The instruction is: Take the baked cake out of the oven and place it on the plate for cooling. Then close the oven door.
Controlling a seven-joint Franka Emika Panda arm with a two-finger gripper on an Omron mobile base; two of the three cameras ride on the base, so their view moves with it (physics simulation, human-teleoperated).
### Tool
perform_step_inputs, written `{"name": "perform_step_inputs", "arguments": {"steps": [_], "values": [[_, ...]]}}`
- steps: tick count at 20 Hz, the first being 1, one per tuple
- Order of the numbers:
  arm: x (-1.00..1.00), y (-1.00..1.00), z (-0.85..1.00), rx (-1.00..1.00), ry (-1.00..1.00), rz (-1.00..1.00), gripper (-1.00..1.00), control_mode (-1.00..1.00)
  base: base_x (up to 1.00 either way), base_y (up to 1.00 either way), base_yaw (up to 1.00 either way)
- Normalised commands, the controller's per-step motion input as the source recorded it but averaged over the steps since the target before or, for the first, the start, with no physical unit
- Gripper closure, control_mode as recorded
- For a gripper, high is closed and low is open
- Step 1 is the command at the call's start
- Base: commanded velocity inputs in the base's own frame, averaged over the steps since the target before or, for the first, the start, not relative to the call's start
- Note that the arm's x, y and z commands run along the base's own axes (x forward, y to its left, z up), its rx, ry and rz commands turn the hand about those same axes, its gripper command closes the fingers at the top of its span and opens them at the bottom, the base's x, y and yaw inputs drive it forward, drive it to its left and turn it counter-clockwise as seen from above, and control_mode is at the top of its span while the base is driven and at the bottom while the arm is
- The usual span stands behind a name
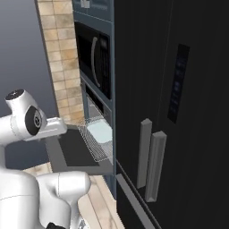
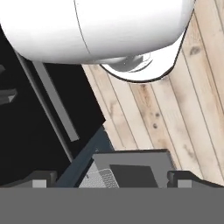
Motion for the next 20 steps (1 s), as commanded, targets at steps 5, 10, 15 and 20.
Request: {"name": "perform_step_inputs", "arguments": {"steps": [5, 10, 15, 20], "values": [[0.22, 0.0, -0.14, -0.04, 0.0, 0.21, -1.0, -1.0, 0.0, 0.0, 0.0], [0.13, 0.13, -0.16, 0.0, 0.04, -0.14, -1.0, -1.0, 0.0, 0.0, 0.0], [0.4, 0.23, -0.22, -0.08, 0.08, -0.02, -1.0, -1.0, 0.0, 0.0, 0.0], [0.65, 0.1, -0.24, -0.09, 0.11, 0.02, -1.0, -1.0, 0.0, 0.0, 0.0]]}}
